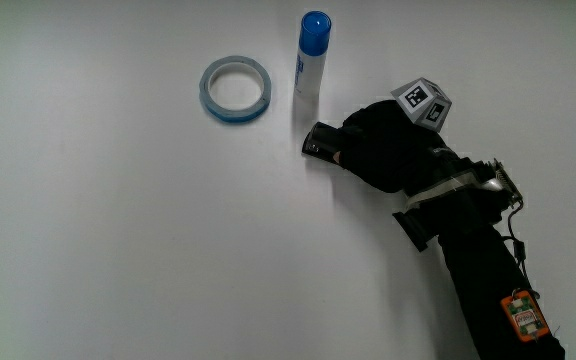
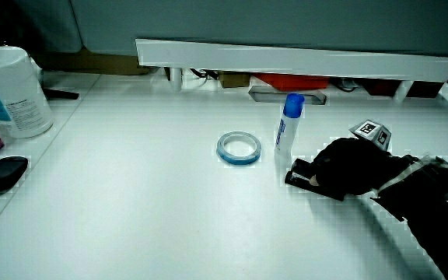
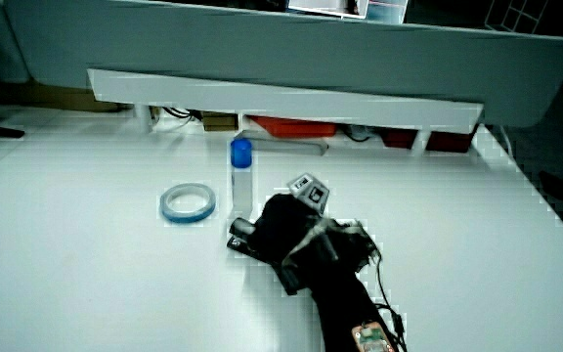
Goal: Pick stapper
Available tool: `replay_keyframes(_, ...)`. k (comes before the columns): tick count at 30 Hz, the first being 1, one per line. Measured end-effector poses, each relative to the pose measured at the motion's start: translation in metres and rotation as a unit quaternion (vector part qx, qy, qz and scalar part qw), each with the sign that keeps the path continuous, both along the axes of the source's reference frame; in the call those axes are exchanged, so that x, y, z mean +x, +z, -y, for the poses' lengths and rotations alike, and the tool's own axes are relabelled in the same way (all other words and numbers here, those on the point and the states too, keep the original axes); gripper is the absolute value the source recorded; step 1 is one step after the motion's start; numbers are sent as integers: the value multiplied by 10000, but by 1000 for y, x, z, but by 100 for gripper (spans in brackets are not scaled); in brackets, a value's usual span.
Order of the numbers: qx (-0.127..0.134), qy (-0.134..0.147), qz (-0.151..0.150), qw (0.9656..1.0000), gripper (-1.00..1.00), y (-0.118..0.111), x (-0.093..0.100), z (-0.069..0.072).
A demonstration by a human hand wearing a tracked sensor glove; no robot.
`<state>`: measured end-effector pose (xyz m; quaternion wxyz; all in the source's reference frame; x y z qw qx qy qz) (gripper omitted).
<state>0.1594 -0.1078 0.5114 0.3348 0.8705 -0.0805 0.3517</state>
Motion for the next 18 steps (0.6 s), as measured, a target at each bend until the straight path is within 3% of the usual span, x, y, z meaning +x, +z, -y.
replay_keyframes(1,70,-35,59,10000,100,-6,-1,0)
replay_keyframes(2,-315,-152,229,9991,100,-9,-1,0)
replay_keyframes(3,151,-61,96,9998,100,-16,-2,0)
replay_keyframes(4,235,-127,110,9996,100,-23,-4,0)
replay_keyframes(10,604,-357,336,9970,100,-69,-13,-6)
replay_keyframes(15,897,-757,477,9919,100,-101,-26,-18)
replay_keyframes(16,919,-875,289,9915,100,-100,-27,-21)
replay_keyframes(17,620,-1037,497,9914,100,-109,-31,-25)
replay_keyframes(18,976,-1164,430,9875,100,-107,-34,-27)
